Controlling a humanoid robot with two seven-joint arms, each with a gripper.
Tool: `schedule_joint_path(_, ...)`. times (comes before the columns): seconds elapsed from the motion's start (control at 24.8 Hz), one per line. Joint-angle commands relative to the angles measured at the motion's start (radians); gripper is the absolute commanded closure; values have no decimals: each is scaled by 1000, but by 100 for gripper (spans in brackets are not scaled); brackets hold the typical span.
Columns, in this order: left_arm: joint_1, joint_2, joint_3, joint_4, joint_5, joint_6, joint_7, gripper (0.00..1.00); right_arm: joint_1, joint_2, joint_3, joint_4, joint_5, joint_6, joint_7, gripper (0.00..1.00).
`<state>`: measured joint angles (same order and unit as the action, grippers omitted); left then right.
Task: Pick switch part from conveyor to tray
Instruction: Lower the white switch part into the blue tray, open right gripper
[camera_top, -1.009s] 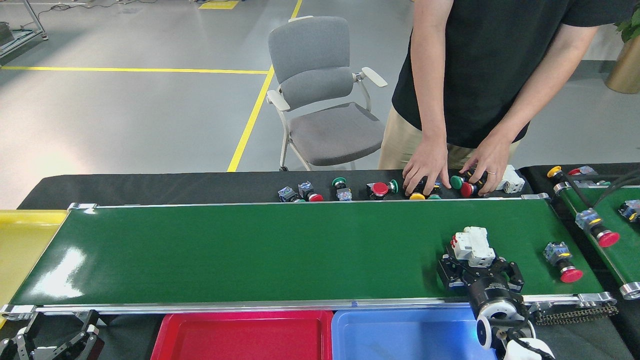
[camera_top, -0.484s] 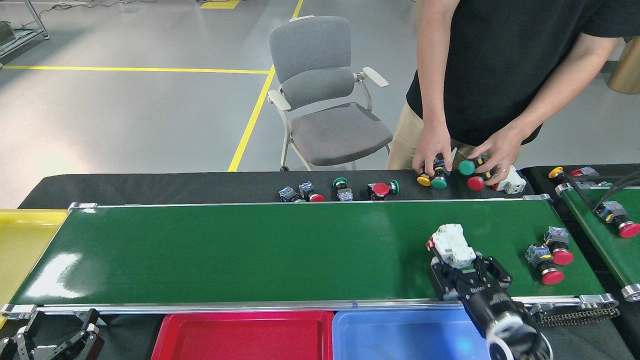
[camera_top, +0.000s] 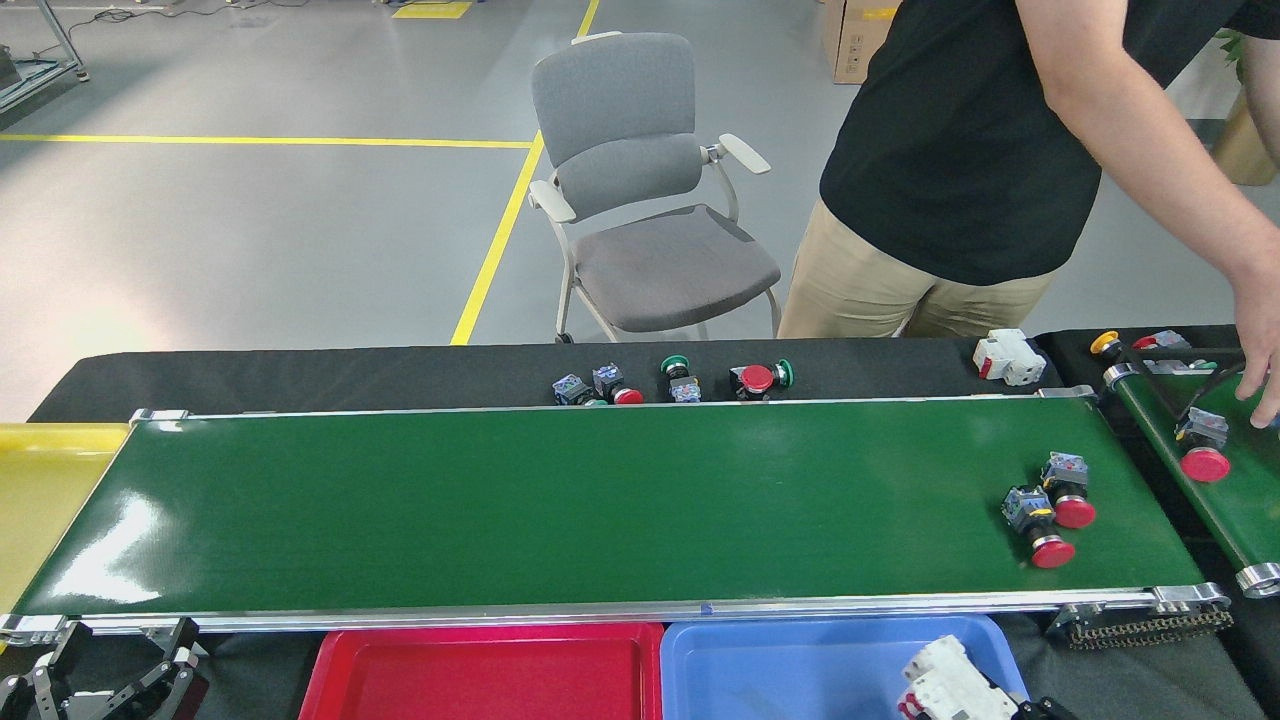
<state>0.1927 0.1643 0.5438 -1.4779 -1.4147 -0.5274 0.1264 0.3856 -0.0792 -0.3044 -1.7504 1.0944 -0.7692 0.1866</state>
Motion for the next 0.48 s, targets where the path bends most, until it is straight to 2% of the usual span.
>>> schedule_joint_path(0.0,-6,12,2,-8,3,-2,9,0,-4,-2,-12,-14,-7,-16,-1,2)
schedule_joint_path(0.12,-6,12,2,-8,3,-2,9,0,-25,21,-53,-18,-36,-16,-3,3)
schedule_joint_path(0.2,-6,11,2,-10,3,-2,9,0,-111,78,-67,-18,-37,8,-1,5)
schedule_joint_path(0.32,-6,11,2,-8,3,-2,9,0,-215,95,-64,-18,-19,182,-1,5)
schedule_joint_path(0.36,-6,11,2,-8,3,-2,9,0,-257,88,-58,-15,-1,249,-1,6)
schedule_joint_path(0.44,-7,9,-1,-10,3,-2,9,0,-303,105,-18,-9,99,375,-3,7)
